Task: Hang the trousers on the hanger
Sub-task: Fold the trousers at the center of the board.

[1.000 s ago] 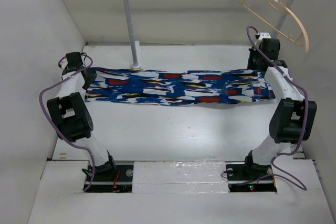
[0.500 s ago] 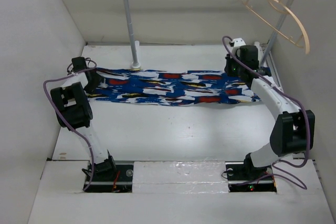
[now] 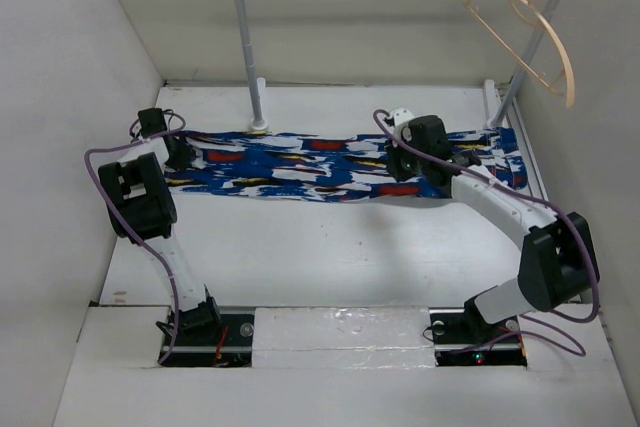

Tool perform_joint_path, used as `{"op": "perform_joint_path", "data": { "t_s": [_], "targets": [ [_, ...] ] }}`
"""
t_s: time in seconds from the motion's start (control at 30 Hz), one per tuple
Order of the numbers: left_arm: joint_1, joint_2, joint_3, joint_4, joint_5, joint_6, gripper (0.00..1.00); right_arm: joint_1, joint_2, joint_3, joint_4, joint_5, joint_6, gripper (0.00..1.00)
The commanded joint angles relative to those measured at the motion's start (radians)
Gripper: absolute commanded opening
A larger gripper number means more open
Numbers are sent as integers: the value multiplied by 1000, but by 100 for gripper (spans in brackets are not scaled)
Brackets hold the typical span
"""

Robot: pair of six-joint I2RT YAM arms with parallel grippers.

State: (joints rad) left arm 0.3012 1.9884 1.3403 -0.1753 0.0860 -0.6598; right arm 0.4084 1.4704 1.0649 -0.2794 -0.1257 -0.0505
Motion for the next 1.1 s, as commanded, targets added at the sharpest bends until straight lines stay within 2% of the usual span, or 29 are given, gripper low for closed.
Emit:
{"op": "perform_joint_path", "data": {
  "t_s": [0.0, 0.07, 0.1, 0.13, 0.4, 0.6, 1.07],
  "targets": [
    [3, -5, 33, 20, 11, -3, 15, 49, -36, -8, 37, -8, 17, 11],
    [3, -17, 28, 20, 9, -4, 10, 87, -24, -6, 28, -2, 17, 11],
    [3, -25, 28, 20, 8, -3, 1, 98, -22, -9, 26, 4, 18, 10],
    [3, -31, 26, 17, 5, 5, 0, 108, -24, -13, 28, 11, 24, 11],
    [3, -213, 23, -70, -110, 22, 0, 127, -27, -45, 37, -8, 11, 10],
    [3, -326, -12, -124, -173, 51, 0, 58, -33, -46, 39, -49, -37, 10],
    [3, -527, -289, -155, -321, 81, 0, -103, -64, -56, -35, -74, -106, 11]
  ]
}}
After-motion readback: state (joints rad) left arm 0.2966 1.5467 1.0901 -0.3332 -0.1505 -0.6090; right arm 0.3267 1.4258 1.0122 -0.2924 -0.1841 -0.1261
